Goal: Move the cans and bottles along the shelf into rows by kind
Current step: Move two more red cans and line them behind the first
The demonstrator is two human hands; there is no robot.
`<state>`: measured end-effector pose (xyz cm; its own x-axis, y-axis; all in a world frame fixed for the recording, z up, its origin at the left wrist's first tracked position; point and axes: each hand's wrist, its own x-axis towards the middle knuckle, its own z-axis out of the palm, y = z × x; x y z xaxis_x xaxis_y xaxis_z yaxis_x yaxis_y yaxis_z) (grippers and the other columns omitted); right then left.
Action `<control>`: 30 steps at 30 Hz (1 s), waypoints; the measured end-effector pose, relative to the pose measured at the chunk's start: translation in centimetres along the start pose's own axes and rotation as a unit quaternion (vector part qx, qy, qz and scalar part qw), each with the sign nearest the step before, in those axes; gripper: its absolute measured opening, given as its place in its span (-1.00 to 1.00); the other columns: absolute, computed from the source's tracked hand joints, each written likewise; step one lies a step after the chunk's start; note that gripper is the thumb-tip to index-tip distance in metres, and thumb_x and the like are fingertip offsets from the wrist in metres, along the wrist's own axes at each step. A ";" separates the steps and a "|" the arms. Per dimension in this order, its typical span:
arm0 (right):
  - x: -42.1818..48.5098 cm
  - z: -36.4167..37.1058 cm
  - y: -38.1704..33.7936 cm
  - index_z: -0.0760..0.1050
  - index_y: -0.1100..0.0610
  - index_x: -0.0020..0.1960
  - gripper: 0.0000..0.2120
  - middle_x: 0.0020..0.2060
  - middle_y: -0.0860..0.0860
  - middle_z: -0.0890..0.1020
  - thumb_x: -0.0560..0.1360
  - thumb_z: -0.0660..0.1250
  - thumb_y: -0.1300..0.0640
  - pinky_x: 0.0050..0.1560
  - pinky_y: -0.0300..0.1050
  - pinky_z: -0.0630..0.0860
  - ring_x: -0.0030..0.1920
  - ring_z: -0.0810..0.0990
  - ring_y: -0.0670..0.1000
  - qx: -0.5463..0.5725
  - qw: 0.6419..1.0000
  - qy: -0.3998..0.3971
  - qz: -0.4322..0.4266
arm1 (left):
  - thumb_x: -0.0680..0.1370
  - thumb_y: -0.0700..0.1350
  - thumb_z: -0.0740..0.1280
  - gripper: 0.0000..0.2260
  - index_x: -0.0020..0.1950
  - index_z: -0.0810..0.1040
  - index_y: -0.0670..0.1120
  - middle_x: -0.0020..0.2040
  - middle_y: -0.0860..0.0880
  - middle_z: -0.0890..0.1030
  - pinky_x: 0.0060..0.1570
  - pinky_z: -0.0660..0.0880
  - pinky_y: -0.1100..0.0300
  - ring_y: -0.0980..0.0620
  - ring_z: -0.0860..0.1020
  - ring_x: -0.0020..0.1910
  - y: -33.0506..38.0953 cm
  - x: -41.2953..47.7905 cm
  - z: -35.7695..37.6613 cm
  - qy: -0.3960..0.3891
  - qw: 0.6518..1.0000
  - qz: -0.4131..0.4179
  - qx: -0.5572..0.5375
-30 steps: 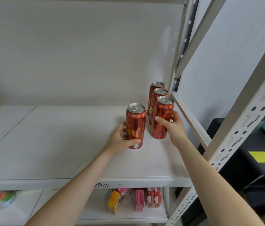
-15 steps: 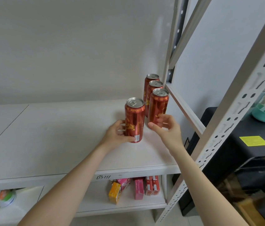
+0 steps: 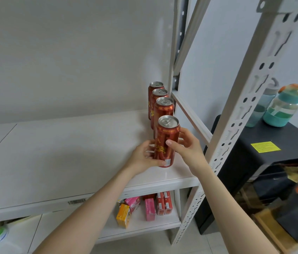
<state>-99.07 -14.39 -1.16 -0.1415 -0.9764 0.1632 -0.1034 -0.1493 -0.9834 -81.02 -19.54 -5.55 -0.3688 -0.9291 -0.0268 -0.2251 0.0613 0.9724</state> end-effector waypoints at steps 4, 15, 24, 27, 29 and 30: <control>0.4 -0.9 0.2 0.51 0.00 0.29 -0.54 0.15 -0.04 0.63 0.43 0.53 0.08 0.21 0.02 0.55 0.17 0.59 -0.03 0.005 1.000 0.020 0.010 | 0.28 -0.19 0.64 -0.39 0.23 0.49 0.11 0.12 0.01 0.62 -0.03 0.58 0.28 0.10 0.64 0.05 0.2 0.9 1.1 -0.004 1.000 0.011 0.000; 3.2 -0.5 0.9 0.50 -0.04 0.29 -0.51 0.15 -0.06 0.64 0.41 0.54 -0.03 0.18 0.03 0.58 0.17 0.60 -0.03 0.002 1.000 0.027 0.002 | 0.27 -0.26 0.64 -0.45 0.18 0.54 0.01 0.04 -0.05 0.69 -0.03 0.59 0.20 0.03 0.68 0.00 0.3 3.1 0.6 0.022 1.000 0.022 -0.002; 4.0 -0.5 1.2 0.49 -0.08 0.28 -0.45 0.15 -0.09 0.63 0.34 0.51 -0.16 0.09 -0.10 0.59 0.15 0.62 -0.04 -0.005 1.000 0.018 -0.001 | 0.28 -0.29 0.62 -0.42 0.23 0.51 -0.11 0.06 -0.11 0.66 -0.10 0.58 0.26 0.08 0.67 -0.04 0.4 3.5 0.4 0.025 1.000 0.011 0.001; 4.0 -0.5 1.3 0.48 -0.12 0.27 -0.50 0.15 -0.10 0.63 0.38 0.52 -0.13 0.08 -0.12 0.58 0.16 0.61 -0.04 -0.006 1.000 0.016 0.001 | 0.29 -0.31 0.61 -0.44 0.22 0.50 -0.10 0.05 -0.10 0.66 -0.12 0.56 0.31 0.13 0.67 -0.08 0.4 3.5 0.5 0.023 1.000 0.009 0.002; 3.9 -0.4 1.2 0.48 -0.16 0.26 -0.55 0.16 -0.11 0.62 0.42 0.51 -0.10 0.04 -0.17 0.57 0.15 0.61 -0.06 -0.011 1.000 0.014 0.004 | 0.30 -0.34 0.60 -0.46 0.21 0.50 -0.11 0.05 -0.13 0.65 -0.08 0.57 0.27 0.09 0.66 -0.07 0.6 3.3 0.6 0.024 1.000 0.008 0.000; 3.8 -0.4 1.0 0.48 -0.19 0.24 -0.57 0.15 -0.13 0.62 0.42 0.51 -0.10 0.00 -0.24 0.56 0.14 0.62 -0.08 -0.015 1.000 0.013 0.006 | 0.31 -0.35 0.59 -0.46 0.21 0.50 -0.11 0.04 -0.13 0.65 -0.07 0.58 0.27 0.09 0.66 -0.07 0.7 3.2 0.6 0.025 1.000 0.007 0.001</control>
<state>-100.13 -18.22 -1.53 -0.1686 -0.9737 0.1533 -0.1305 -0.1321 -0.9826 -82.94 -22.28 -5.11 -0.3270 -0.9450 -0.0007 -0.2210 0.0758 0.9723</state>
